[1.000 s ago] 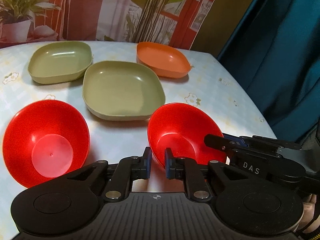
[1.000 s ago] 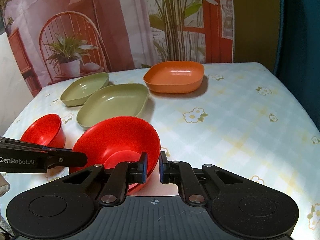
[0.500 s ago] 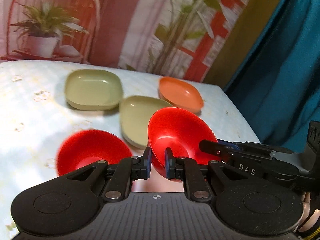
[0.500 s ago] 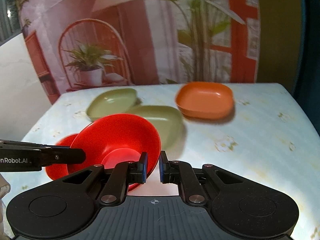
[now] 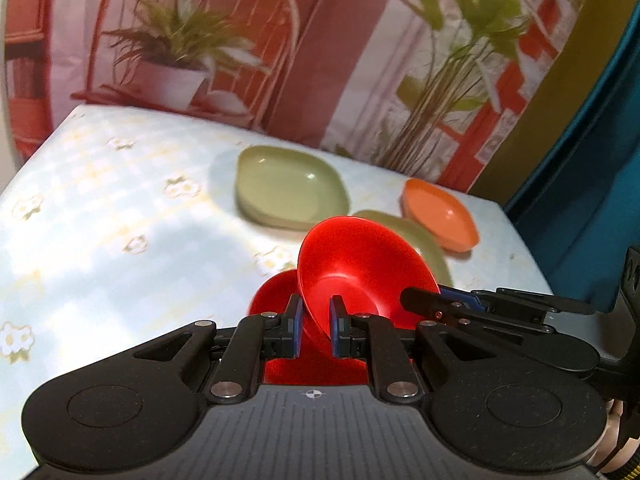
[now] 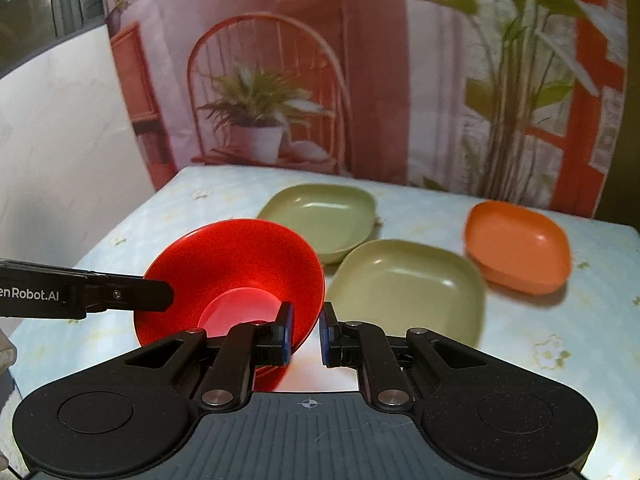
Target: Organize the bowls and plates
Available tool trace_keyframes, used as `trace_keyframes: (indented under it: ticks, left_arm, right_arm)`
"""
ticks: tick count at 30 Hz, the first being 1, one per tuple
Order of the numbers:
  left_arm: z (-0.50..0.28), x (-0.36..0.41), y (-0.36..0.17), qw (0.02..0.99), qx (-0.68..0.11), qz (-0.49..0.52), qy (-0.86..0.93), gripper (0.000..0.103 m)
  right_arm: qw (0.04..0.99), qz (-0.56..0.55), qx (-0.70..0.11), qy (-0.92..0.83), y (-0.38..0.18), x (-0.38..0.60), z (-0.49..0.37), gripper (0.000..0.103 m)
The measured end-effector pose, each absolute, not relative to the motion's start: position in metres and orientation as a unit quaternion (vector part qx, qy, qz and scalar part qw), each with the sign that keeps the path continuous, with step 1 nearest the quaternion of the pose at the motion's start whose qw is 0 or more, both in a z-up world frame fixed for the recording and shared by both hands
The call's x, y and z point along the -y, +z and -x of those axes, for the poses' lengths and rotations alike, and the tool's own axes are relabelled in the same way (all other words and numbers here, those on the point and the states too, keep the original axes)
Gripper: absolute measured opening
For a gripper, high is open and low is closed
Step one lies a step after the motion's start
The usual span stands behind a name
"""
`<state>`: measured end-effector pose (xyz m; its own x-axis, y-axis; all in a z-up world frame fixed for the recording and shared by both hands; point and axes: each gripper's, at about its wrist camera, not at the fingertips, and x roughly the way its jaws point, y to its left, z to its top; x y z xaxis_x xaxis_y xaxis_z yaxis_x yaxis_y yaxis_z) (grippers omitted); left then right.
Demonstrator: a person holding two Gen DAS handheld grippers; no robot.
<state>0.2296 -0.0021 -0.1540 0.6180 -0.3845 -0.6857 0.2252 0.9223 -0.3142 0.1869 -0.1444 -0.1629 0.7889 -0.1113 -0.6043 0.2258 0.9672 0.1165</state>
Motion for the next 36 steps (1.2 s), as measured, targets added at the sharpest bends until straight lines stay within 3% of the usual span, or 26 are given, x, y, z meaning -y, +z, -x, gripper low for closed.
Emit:
trace_keyframes:
  ticks: [16,30,36]
  left_arm:
    - [-0.234,-0.015,-0.174,0.887,-0.425,0.100,-0.148,0.015]
    - [-0.238,-0.019,-0.181,0.884,-0.433,0.111,-0.135,0.017]
    - [-0.240,-0.020,-0.182,0.884,-0.436,0.114,-0.123,0.018]
  right_arm:
    - [0.930,-0.068,-0.355,-0.068,-0.185,0.120,-0.204,0.014]
    - [0.931,-0.056,-0.356,-0.051,-0.182,0.121,-0.199,0.025]
    - [0.932,-0.066,-0.352,-0.053,-0.182,0.127,-0.195,0.025]
